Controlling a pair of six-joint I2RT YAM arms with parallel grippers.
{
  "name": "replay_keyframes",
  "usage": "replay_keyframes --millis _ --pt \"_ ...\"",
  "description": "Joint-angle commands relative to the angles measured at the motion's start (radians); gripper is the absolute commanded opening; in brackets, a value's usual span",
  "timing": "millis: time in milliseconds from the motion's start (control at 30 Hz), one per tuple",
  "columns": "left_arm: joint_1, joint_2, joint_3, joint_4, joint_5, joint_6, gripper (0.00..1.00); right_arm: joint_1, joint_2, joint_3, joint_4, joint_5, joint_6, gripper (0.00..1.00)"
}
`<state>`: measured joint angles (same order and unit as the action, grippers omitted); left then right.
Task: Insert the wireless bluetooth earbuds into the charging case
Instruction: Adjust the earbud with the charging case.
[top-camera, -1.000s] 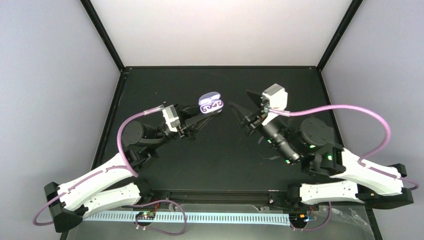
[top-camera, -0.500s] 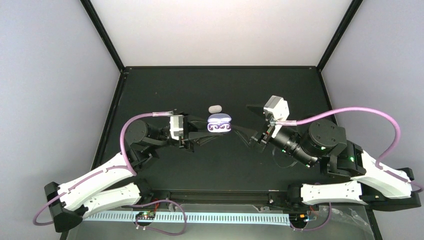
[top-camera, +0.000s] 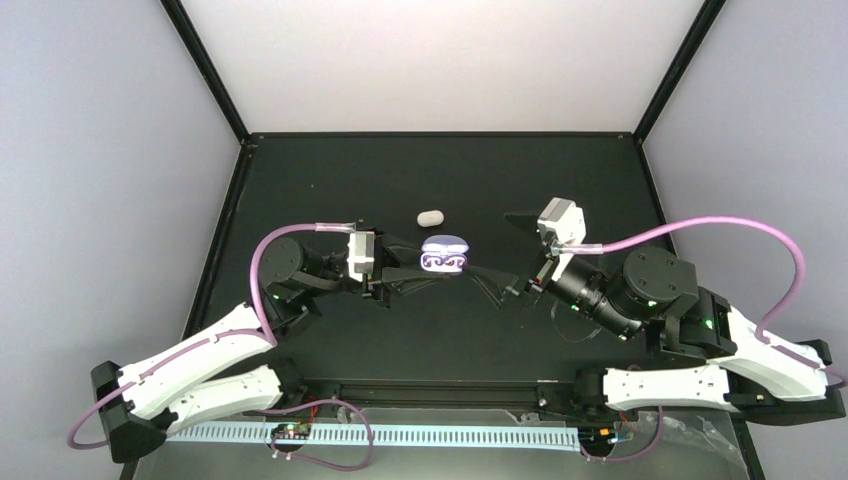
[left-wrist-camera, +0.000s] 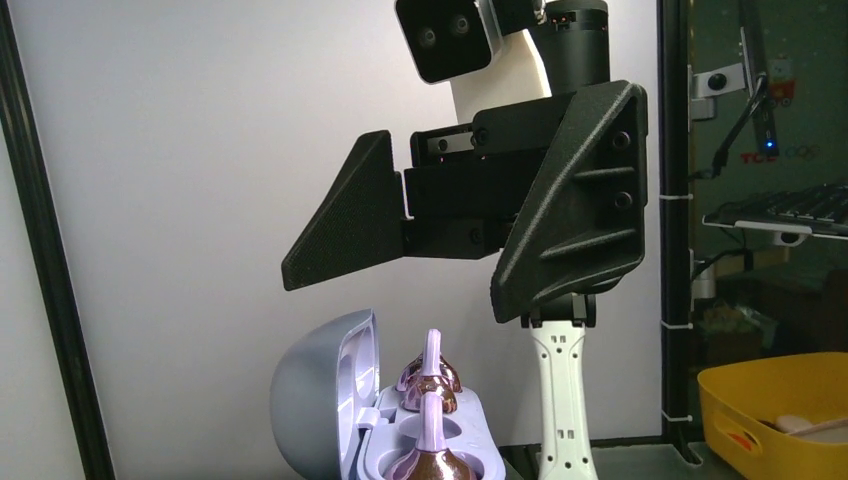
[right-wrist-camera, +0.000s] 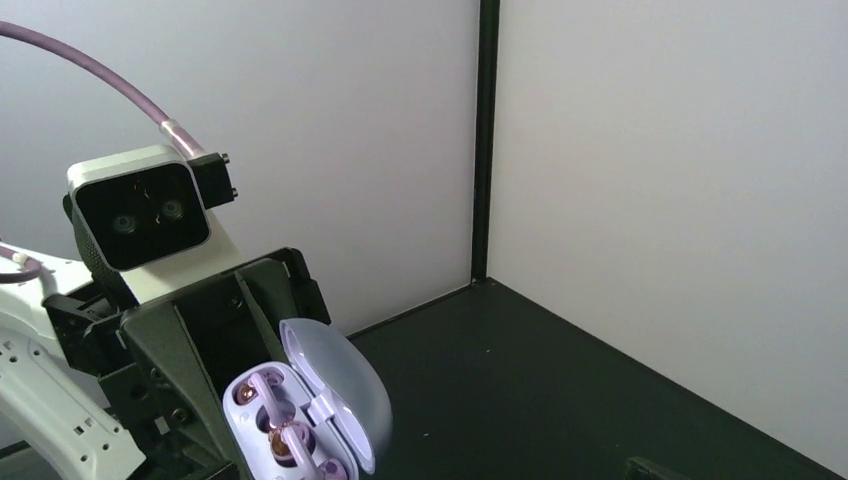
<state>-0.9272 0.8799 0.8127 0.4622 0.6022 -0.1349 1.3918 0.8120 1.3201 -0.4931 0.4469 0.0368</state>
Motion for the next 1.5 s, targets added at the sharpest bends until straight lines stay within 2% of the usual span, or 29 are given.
replay_keyframes --millis 0,333,900,1233,1467 --pt "-0.007 0.006 0.003 0.014 0.017 -0.008 0.02 0.004 0.019 0.003 0.045 0.043 0.016 1.0" --pt "-0.007 0.013 0.006 0.015 0.005 -0.005 0.02 0.004 0.09 0.054 0.019 0.112 0.035 1.0" --pt "-0.007 0.005 0.003 0.009 -0.009 0.001 0.01 0.005 0.098 0.05 -0.004 0.171 0.053 1.0" --pt "-0.007 0.001 0.002 0.001 -0.021 0.006 0.02 0.006 0.08 0.045 0.005 0.081 0.05 1.0" --pt "-0.007 -0.002 0.0 -0.008 -0.018 0.008 0.02 0.004 0.036 0.051 0.051 0.111 0.046 1.0"
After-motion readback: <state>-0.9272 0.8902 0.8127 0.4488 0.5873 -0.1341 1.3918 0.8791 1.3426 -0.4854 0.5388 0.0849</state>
